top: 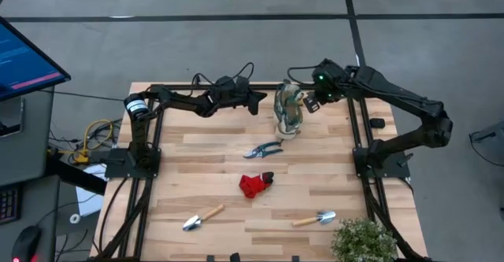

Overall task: Pick & Place Garden tools in Gardening bag
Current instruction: Put the trowel into the side pocket of the gardening bag

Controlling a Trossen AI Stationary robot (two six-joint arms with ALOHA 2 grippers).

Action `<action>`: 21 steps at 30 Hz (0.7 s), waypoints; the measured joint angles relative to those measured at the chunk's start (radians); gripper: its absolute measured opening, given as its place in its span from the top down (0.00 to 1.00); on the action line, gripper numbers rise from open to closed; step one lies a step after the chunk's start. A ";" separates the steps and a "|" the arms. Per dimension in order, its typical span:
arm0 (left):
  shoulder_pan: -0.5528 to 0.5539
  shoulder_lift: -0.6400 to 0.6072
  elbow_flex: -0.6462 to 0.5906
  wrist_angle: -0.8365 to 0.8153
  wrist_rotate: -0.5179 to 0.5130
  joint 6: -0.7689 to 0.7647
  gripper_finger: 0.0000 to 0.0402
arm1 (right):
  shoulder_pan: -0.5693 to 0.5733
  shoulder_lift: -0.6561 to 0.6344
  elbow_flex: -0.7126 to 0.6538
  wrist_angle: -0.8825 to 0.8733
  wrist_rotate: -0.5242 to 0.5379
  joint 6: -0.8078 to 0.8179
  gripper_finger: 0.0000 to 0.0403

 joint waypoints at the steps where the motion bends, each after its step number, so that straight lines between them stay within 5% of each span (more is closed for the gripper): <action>1: 0.000 0.000 0.000 0.002 0.000 0.000 0.99 | 0.000 0.000 0.000 -0.015 0.010 0.005 1.00; 21: 0.000 0.000 0.000 0.019 0.000 0.000 0.99 | 0.000 0.112 0.000 -0.030 0.055 -0.010 1.00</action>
